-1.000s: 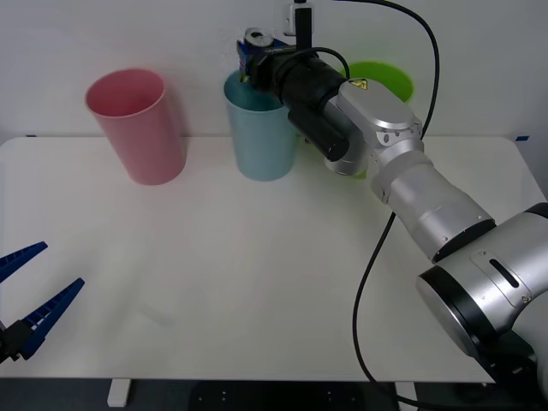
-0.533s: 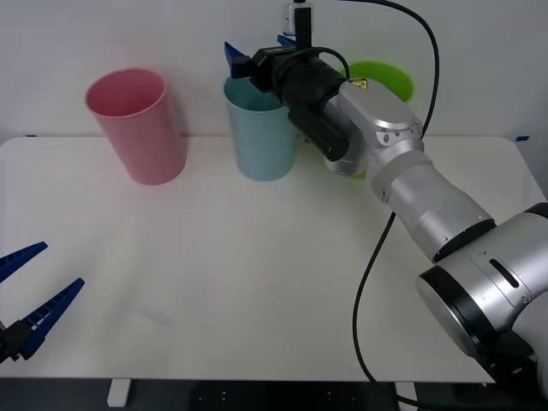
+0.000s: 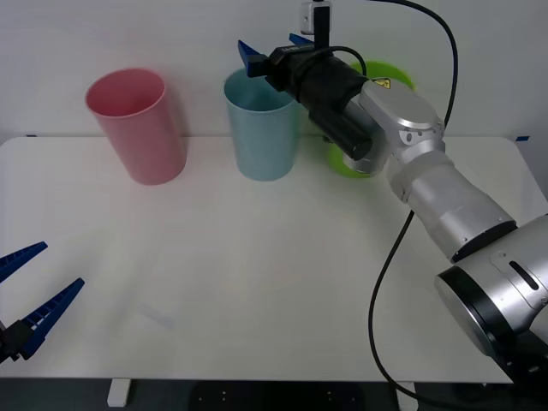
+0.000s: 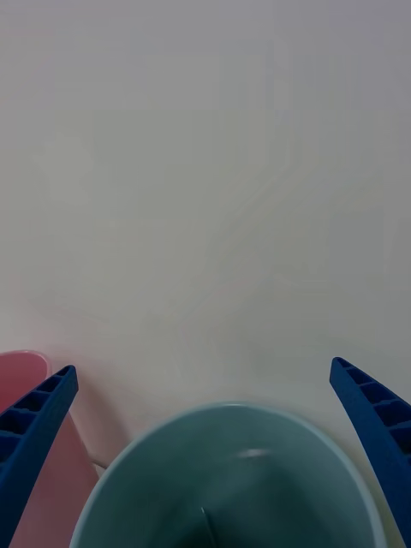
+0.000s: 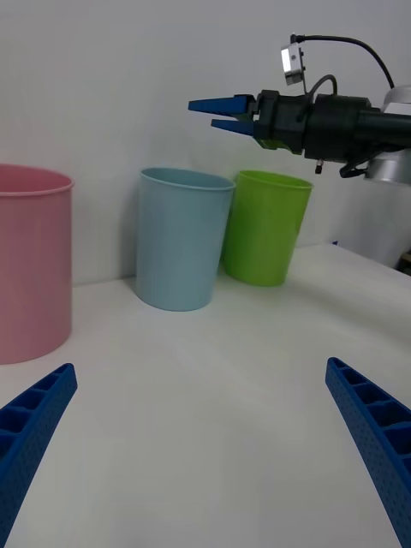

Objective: Grasp the object on the table and drop it into the matching bin: aluminum can to the light blue bin, PET bottle to the pink bin.

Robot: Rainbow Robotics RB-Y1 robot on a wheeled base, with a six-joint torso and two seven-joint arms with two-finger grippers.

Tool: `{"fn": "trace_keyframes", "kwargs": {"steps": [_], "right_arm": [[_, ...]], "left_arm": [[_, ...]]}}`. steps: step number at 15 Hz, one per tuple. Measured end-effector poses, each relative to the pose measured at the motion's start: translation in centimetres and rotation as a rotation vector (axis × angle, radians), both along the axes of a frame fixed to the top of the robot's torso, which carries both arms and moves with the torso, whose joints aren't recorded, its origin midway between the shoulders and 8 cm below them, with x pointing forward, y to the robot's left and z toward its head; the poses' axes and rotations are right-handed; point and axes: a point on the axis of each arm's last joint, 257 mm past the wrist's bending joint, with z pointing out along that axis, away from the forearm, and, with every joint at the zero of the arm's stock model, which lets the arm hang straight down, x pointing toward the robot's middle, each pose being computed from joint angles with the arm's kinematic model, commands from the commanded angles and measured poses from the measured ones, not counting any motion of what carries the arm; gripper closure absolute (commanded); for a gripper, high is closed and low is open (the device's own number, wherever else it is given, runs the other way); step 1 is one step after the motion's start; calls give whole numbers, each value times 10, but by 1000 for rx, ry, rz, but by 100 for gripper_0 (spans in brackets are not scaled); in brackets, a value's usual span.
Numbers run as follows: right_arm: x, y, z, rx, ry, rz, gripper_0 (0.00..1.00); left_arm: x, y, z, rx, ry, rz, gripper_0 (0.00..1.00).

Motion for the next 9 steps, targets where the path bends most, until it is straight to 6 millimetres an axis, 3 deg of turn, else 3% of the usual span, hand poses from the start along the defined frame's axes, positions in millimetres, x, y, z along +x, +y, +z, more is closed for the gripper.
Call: {"fn": "trace_keyframes", "kwargs": {"steps": [3, 9], "right_arm": [[-17, -25, -1, 1, -44, 14, 0], [-74, -71, -20, -44, -97, 66, 0]], "left_arm": [[0, 0, 0, 0, 0, 0, 0], [0, 0, 0, 0, 0, 0, 0]]}}
